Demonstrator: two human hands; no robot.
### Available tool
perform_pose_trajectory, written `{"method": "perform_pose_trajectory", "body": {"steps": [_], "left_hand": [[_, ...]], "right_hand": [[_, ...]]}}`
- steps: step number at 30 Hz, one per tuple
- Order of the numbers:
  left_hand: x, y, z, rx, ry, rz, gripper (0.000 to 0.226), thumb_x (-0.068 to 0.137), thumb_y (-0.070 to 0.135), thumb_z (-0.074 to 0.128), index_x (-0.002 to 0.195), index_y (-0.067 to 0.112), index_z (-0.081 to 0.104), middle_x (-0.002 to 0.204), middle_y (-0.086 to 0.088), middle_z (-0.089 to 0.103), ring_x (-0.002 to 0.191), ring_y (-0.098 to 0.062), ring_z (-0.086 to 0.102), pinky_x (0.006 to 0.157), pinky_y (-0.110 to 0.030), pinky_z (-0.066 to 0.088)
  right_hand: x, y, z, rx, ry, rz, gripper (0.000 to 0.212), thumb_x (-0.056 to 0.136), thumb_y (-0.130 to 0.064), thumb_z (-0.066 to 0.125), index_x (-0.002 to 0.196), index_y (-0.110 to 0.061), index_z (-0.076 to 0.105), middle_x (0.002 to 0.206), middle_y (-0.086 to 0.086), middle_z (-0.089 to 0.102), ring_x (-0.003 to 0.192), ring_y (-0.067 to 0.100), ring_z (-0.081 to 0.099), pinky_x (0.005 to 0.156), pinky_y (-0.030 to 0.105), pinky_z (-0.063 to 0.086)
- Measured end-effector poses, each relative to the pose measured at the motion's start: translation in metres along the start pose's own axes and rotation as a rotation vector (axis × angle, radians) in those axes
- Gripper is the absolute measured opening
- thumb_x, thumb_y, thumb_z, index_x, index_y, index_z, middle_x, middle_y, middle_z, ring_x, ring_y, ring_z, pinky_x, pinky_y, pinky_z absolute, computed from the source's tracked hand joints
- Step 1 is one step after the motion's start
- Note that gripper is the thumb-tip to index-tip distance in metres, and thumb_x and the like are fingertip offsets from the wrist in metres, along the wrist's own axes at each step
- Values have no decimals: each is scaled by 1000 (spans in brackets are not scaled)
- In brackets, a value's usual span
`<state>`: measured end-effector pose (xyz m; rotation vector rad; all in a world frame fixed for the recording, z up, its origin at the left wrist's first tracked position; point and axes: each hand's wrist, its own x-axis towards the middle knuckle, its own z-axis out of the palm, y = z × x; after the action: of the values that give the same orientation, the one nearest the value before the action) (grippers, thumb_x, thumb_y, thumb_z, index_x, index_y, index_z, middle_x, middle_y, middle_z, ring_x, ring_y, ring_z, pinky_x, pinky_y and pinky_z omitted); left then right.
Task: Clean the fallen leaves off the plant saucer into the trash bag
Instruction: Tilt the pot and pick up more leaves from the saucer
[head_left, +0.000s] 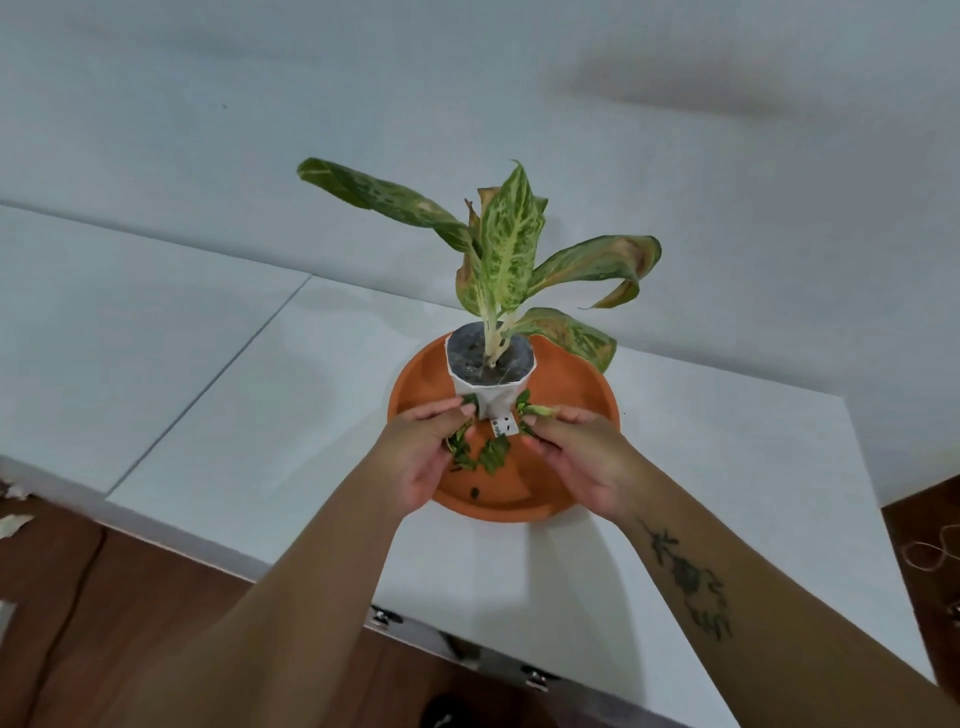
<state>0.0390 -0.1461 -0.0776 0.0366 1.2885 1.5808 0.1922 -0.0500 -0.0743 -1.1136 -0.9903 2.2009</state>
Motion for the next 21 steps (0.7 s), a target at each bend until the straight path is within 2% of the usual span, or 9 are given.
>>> {"method": "perform_pose_trajectory", "body": {"steps": [4, 8, 13, 17, 19, 21], "left_hand": [[-13, -3, 6, -66, 36, 17, 21, 86, -2, 70, 107, 1, 69, 87, -6, 78, 76, -9, 74, 65, -17, 59], [-28, -11, 16, -92, 78, 62, 16, 87, 0, 71, 102, 5, 69, 85, -4, 79, 76, -8, 74, 64, -17, 58], [-41, -27, 25, -142, 42, 126, 32, 88, 3, 70, 120, -2, 66, 110, -12, 75, 79, -8, 74, 68, -16, 57], [-45, -35, 32, -169, 37, 142, 34, 89, 4, 70, 122, -3, 66, 118, -14, 72, 87, -11, 71, 70, -16, 57], [-44, -38, 35, -171, 45, 140, 35, 88, 4, 71, 122, -2, 66, 117, -13, 73, 93, -12, 71, 72, -16, 57], [-43, -39, 39, -163, 49, 115, 32, 87, 3, 71, 118, -1, 67, 109, -12, 75, 90, -12, 71, 70, -16, 57]], "right_hand": [[-6, -8, -5, 11, -41, -4, 9, 86, 6, 62, 94, 5, 67, 86, 10, 71, 75, 11, 70, 68, 19, 58], [-11, -14, -14, -7, -86, 29, 8, 86, 8, 62, 91, 4, 67, 86, 10, 71, 74, 12, 70, 67, 19, 59], [-13, -11, -19, 10, -118, 55, 6, 87, 8, 61, 91, 5, 65, 90, 13, 68, 84, 16, 66, 64, 18, 58], [-19, -10, -25, 53, -117, 63, 7, 88, 7, 60, 90, 4, 66, 87, 10, 68, 79, 13, 66, 63, 17, 58], [-22, -12, -29, 70, -100, 59, 7, 87, 7, 61, 90, 3, 66, 87, 10, 68, 79, 13, 66, 64, 17, 58], [-26, -15, -35, 90, -61, 44, 8, 86, 7, 62, 93, 4, 66, 90, 10, 68, 81, 14, 66, 65, 18, 58]]}}
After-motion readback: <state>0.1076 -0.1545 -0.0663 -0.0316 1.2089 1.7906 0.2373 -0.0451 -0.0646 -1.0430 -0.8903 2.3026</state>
